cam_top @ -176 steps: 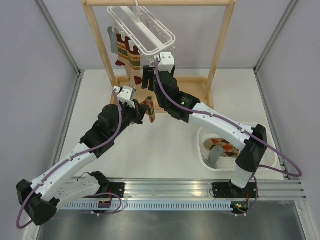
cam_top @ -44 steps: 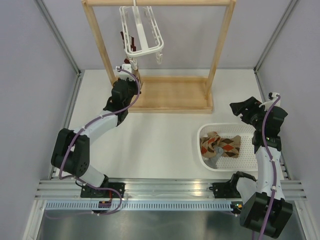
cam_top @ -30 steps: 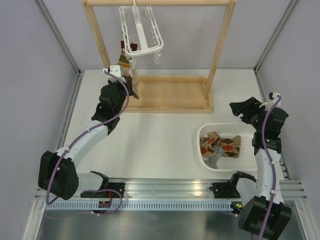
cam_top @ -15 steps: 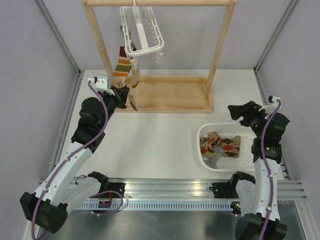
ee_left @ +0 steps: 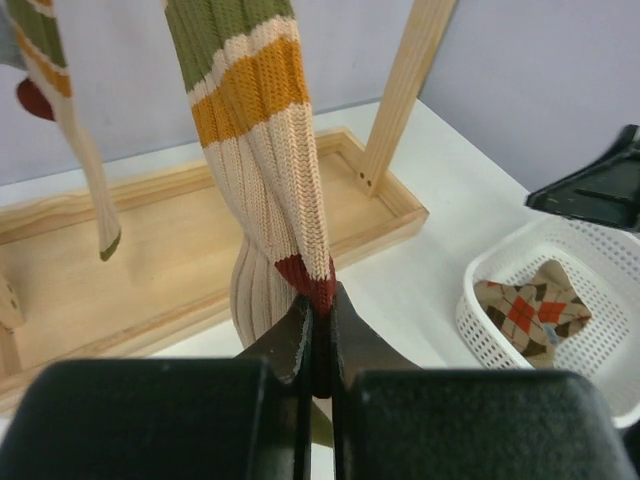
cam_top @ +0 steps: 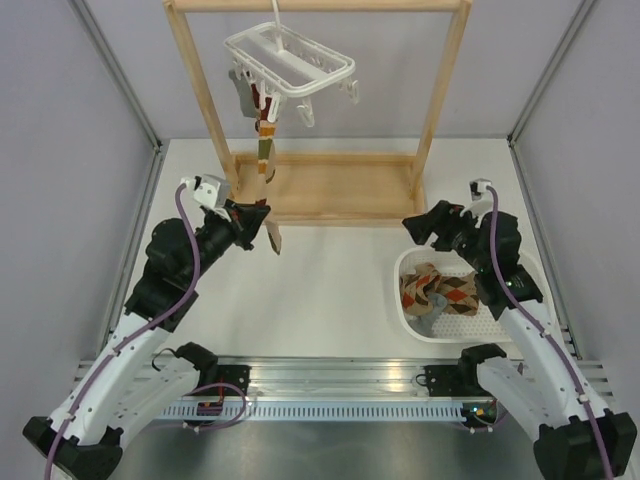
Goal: Remove the socks clipped to the hanger
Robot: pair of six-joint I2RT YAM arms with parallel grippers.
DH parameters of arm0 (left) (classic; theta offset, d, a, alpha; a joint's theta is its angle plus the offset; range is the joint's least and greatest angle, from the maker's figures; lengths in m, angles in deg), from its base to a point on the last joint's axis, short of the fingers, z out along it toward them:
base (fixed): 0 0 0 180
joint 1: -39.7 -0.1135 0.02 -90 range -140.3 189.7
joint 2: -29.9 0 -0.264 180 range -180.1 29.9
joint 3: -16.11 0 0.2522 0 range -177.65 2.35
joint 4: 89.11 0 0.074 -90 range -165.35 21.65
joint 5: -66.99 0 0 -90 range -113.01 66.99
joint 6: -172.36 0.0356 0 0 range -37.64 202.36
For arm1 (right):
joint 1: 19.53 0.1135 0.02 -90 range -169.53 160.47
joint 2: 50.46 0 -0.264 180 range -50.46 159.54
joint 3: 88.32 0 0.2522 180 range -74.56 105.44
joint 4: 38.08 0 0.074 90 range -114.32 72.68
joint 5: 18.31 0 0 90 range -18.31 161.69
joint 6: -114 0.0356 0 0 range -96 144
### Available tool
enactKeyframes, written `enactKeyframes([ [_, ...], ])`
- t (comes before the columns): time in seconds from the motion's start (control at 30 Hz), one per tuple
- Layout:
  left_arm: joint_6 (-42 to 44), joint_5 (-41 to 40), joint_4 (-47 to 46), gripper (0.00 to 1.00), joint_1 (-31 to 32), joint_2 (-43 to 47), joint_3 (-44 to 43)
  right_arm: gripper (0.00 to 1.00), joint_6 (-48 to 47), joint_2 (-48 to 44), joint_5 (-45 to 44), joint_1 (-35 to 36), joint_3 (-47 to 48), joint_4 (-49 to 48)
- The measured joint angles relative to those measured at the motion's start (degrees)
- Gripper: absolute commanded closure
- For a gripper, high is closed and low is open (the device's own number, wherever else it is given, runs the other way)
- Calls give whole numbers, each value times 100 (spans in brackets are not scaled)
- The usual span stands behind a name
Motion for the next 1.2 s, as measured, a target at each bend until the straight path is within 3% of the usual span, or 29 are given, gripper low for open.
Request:
enactKeyframes([
  [0.37,181,-190,63,98,1281,-201,122,16,2,997,-1786,2439,566,-173],
  [0.63,308,-442,59,98,1351,-129,291,16,-83,1838,-2538,3814,1735,-256],
  [0.9,313,-678,76,98,1355,-101,297,16,-492,3032,-2909,4542,3906,-260],
  [1.2,313,-787,116,98,1366,-94,299,15,-793,4356,-2793,4634,6052,-273],
])
